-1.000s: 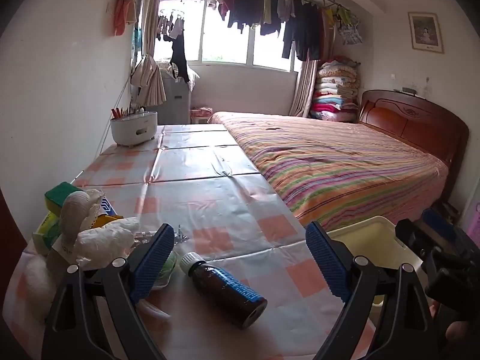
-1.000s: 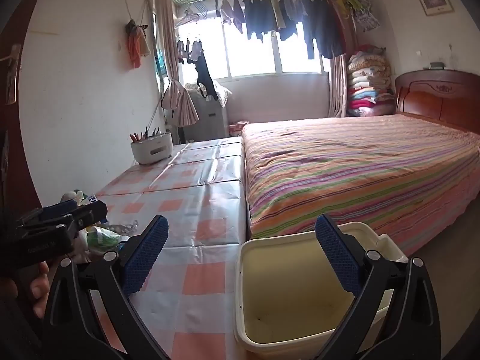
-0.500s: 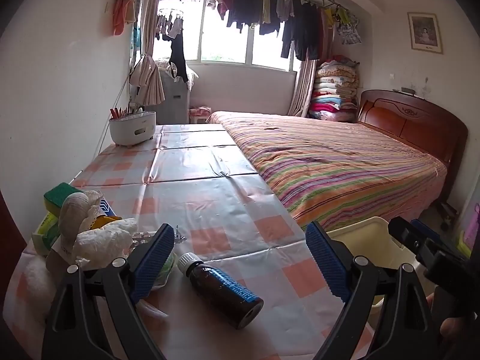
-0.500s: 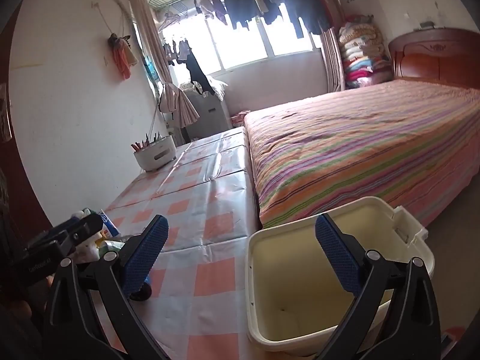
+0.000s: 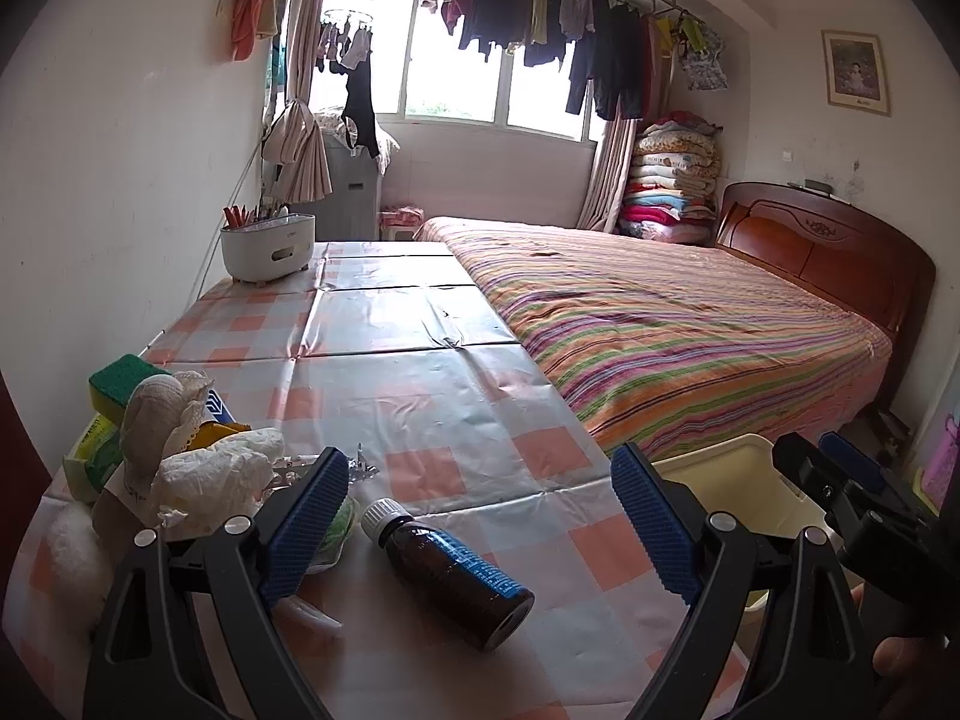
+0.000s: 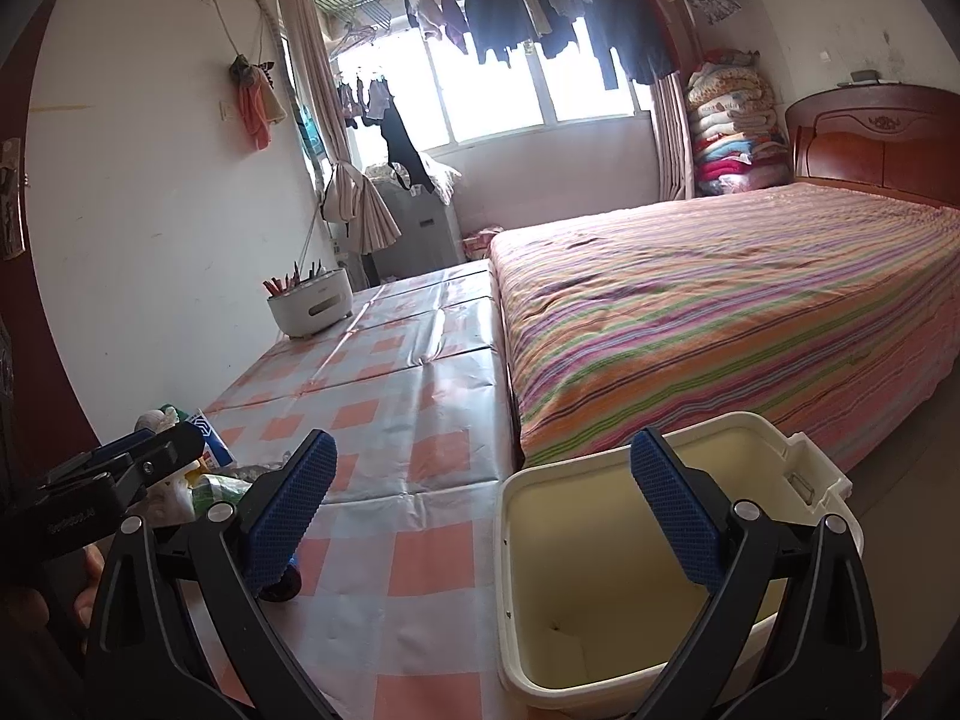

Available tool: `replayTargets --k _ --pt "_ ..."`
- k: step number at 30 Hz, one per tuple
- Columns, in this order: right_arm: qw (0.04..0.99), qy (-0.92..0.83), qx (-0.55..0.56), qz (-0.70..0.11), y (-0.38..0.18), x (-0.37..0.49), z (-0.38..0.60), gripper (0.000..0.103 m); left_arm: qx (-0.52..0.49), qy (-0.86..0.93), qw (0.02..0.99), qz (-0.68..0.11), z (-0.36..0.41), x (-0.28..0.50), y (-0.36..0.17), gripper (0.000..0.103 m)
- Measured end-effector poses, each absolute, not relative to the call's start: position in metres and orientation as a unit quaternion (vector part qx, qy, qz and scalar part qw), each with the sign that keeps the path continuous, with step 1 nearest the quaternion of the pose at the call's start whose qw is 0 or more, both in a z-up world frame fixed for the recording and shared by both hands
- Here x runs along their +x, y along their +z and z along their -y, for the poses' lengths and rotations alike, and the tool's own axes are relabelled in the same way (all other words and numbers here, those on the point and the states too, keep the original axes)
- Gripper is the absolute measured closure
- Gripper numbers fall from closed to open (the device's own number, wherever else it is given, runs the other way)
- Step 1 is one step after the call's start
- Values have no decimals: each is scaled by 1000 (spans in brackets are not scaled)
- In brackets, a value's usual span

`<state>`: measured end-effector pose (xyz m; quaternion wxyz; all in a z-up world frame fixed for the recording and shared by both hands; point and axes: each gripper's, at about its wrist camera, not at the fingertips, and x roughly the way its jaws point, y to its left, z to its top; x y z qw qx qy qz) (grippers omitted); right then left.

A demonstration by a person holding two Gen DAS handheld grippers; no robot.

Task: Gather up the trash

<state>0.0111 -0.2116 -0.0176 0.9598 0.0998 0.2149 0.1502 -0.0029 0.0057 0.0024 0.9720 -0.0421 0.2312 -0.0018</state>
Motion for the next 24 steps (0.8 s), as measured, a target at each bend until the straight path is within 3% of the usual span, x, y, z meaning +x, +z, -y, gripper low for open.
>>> replayTargets --k 24 --pt "961 159 104 -199 -16 4 213 6 -45 -13 971 -234 -2 -7 4 16"
